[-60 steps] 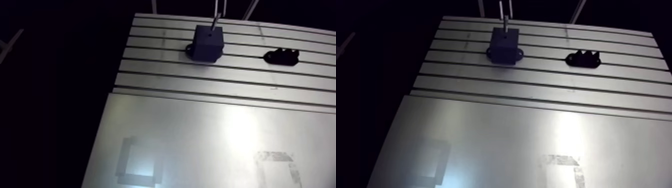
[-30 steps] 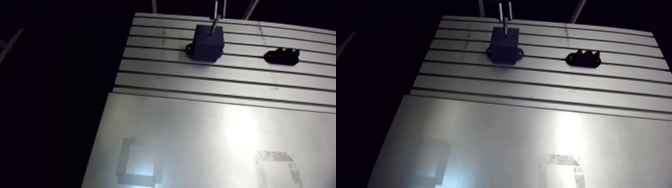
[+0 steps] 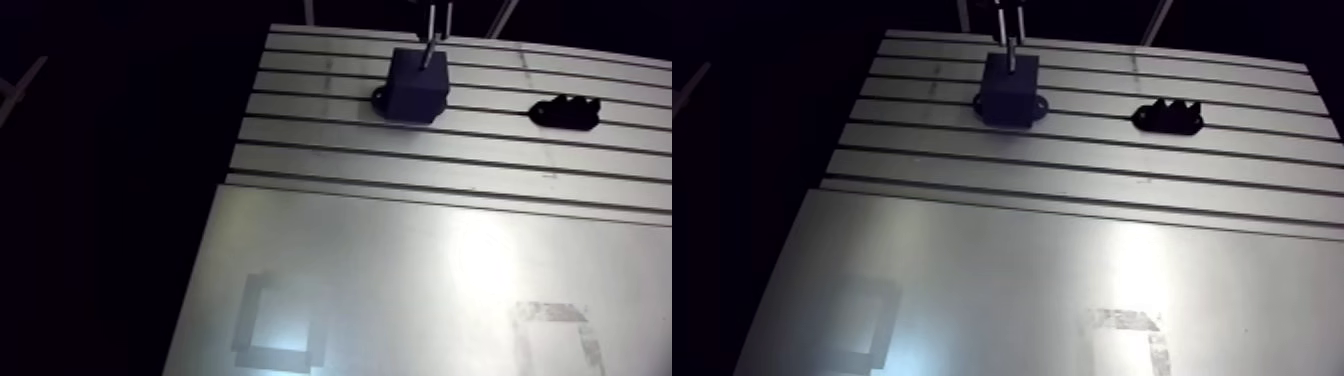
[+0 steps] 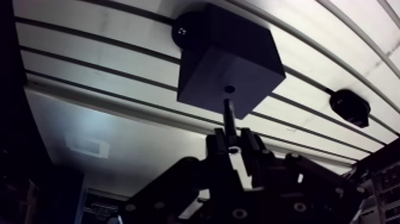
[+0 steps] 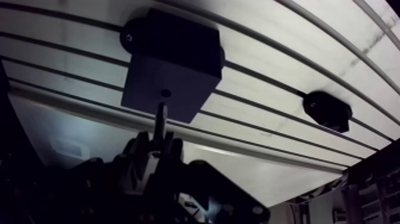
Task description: Pick up the M10 bolt and insert it into the hole until fully seated.
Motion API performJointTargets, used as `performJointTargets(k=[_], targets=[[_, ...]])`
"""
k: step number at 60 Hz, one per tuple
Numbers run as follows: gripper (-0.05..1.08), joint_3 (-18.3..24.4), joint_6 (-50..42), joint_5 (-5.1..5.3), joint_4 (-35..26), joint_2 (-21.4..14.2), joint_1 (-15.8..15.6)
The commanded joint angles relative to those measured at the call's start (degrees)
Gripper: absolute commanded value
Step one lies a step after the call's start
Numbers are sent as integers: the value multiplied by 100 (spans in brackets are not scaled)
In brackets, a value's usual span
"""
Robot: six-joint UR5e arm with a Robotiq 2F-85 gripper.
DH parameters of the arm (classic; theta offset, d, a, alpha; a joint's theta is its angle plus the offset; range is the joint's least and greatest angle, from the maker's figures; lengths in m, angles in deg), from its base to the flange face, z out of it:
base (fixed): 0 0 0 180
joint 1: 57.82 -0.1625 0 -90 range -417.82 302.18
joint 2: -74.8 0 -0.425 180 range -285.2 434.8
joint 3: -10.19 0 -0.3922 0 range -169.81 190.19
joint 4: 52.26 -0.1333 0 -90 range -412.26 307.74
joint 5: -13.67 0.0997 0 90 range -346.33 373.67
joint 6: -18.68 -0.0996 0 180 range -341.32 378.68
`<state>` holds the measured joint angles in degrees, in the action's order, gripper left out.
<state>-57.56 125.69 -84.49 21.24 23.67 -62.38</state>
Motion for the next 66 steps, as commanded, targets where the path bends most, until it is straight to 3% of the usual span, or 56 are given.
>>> performJointTargets(k=[1, 66], targets=[[108, -5, -1, -6, 11, 13, 16], [108, 4, 0, 3, 26, 38, 25]])
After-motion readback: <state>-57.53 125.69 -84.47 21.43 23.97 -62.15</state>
